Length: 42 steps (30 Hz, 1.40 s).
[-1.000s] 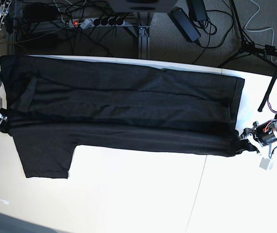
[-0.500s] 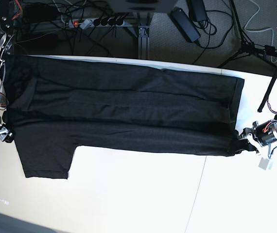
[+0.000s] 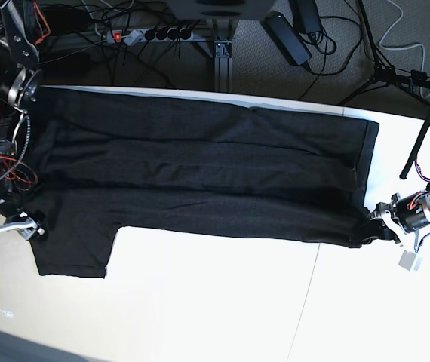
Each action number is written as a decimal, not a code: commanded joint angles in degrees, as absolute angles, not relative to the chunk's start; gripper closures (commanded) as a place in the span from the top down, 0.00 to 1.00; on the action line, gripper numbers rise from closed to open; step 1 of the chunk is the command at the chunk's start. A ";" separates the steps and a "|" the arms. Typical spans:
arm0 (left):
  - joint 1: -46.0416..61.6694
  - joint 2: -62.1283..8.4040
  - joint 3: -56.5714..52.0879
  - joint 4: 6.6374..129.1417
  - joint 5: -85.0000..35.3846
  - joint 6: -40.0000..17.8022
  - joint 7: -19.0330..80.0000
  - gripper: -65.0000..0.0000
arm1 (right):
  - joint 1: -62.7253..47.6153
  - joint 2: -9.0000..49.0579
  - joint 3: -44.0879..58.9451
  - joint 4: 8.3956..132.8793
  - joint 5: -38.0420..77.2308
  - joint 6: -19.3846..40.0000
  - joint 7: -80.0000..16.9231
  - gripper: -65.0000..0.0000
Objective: Fold the T-shirt properly
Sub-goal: 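Grasp the opposite hem corner with the right gripper, then fold the hem over toward the collar with both grippers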
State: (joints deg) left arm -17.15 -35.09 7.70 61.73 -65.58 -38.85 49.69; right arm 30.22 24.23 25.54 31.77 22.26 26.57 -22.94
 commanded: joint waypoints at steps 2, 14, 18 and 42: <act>-18.55 -36.23 7.27 62.74 -66.70 -40.00 48.75 0.00 | 31.97 23.31 25.47 31.88 19.22 28.77 -25.52 0.66; -18.52 -36.23 7.27 62.74 -66.65 -40.00 49.39 0.00 | 32.97 21.50 21.04 31.97 17.52 28.93 -26.37 0.28; -18.55 -36.23 7.27 62.74 -66.63 -40.00 49.39 0.00 | 32.97 21.58 20.49 32.84 17.52 28.97 -26.37 0.00; -15.14 -42.09 7.27 63.42 -79.70 -40.00 63.33 0.00 | 9.23 32.53 20.60 73.06 37.98 30.22 -39.72 0.00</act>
